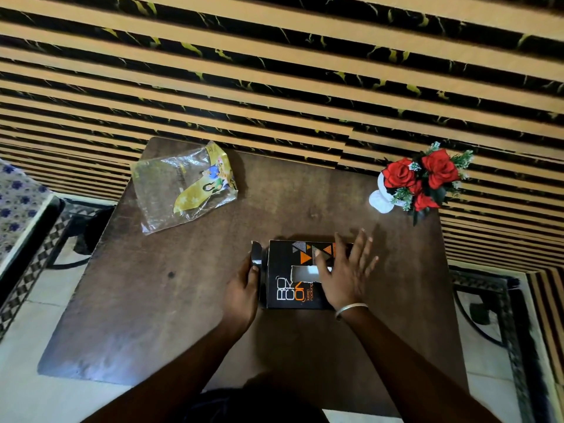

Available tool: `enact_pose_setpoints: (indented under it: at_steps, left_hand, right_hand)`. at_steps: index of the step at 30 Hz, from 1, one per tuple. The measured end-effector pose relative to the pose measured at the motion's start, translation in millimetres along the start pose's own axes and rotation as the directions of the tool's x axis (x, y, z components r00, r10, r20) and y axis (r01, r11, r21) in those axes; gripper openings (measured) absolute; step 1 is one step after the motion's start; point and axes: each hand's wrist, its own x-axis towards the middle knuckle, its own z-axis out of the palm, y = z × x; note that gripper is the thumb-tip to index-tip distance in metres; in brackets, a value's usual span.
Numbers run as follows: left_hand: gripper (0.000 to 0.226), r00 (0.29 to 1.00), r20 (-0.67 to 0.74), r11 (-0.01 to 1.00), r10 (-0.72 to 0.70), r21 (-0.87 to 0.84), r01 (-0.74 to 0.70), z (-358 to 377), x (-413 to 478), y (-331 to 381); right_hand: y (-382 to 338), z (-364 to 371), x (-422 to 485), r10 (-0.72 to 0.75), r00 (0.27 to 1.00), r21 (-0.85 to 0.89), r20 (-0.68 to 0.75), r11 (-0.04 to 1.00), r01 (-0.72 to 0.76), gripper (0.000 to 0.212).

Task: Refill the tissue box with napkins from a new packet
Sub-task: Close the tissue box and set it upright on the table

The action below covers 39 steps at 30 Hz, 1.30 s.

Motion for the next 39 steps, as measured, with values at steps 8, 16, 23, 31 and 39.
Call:
enact_pose_setpoints:
  at_steps: [8,16,23,31,39]
  left_hand:
    - [0.059,0.987,0.049,0.961,-0.153,-0.224,0.160,36,-8,10]
    - [0.080,0.997,0.027,0.994,-0.071,-0.084,0.073,43,-4,-2]
    - [0.042,0.989,0.064,0.968,-0.136,-0.203,0.146,42,-8,7]
    - [0.032,0.980,0.015,0.920,-0.198,-0.342,0.191,26,7,33]
    - [0.051,1.000,-0.030,0.995,0.007,-0.104,-0.010,29,100,86]
  right_hand:
    - [5,-5,-1,0.072,0.990,0.251,0.125,0.963,-0.102,0.070]
    - [7,-23,0,0.150,0.973,0.554,0.177,0.802,-0.224,0.057]
    - [26,-7,-11,0.355,0.877,0.638,0.323,0.603,-0.479,0.088]
    - [-7,-19,17,0.260,0.920,0.679,0.295,0.621,-0.393,0.050]
    - [-30,-41,109,0.304,0.889,0.739,0.342,0.497,-0.455,0.044]
